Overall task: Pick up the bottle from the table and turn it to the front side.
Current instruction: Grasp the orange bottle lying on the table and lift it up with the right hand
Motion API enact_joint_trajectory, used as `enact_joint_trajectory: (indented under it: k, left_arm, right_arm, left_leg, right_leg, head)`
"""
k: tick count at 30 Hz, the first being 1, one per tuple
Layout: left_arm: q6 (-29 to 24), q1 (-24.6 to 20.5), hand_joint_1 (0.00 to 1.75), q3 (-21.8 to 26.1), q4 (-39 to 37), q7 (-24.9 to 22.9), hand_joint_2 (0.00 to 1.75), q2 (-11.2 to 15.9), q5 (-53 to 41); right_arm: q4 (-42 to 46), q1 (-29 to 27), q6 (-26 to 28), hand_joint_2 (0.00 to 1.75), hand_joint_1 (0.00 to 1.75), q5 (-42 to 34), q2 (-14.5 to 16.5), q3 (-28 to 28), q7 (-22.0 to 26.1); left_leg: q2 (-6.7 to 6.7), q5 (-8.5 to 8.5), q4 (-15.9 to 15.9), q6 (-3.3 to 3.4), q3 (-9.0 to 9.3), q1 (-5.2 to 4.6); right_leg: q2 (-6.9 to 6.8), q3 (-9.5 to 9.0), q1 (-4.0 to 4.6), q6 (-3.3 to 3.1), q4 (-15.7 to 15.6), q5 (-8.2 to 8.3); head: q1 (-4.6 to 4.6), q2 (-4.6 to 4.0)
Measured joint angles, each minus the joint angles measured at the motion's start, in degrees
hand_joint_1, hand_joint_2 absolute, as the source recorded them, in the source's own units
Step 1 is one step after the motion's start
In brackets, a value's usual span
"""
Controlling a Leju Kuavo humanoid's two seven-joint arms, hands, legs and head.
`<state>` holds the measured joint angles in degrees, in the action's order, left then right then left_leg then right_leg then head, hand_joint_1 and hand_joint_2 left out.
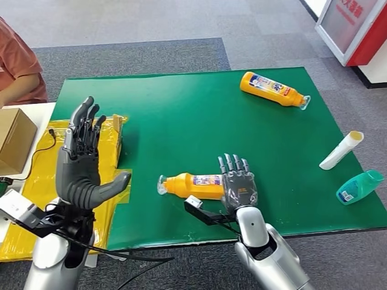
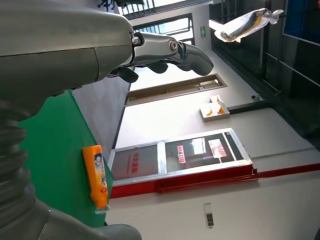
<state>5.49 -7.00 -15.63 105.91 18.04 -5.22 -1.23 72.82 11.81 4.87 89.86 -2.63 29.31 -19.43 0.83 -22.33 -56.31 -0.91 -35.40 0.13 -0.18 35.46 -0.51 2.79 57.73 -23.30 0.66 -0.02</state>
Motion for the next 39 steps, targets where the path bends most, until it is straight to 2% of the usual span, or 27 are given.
enact_joint_trajectory:
  k: [17, 33, 39]
  left_arm:
    - [-0.3, -0.2, 0.00, 0.1, -0.3, 1.2, 1.75, 0.4, 2.5]
    - [-0.1, -0.3, 0.00, 0.1, -0.3, 1.3, 1.75, 0.6, 2.6]
    - [0.2, -0.3, 0.00, 0.0, -0.3, 1.3, 1.75, 0.6, 2.7]
  right_arm:
    - [-13.8, 5.2, -0.3, 1.75, 0.00, 0.2, 1.5, 5.8, -1.5]
    - [-18.1, 8.0, -0.8, 1.75, 0.00, 0.2, 1.6, 6.0, -1.4]
    - [-19.1, 9.7, -4.0, 1.75, 0.00, -1.4, 1.6, 5.9, -0.4]
  left_leg:
    - [0.00, 0.00, 0.0, 0.00, 0.00, 0.00]
    - [0.00, 0.05, 0.0, 0.01, 0.02, 0.00]
    - [0.01, 0.06, 0.0, 0.01, 0.05, 0.00]
  right_leg:
    - [0.00, 0.00, 0.00, 0.00, 0.0, 0.00]
    - [0.00, -0.02, 0.00, 0.02, 0.0, 0.07]
    - [0.01, -0.03, 0.00, 0.00, 0.0, 0.10]
  head:
    - [-0.01, 0.00]
    - [0.00, 0.00]
    - [-0.01, 0.00]
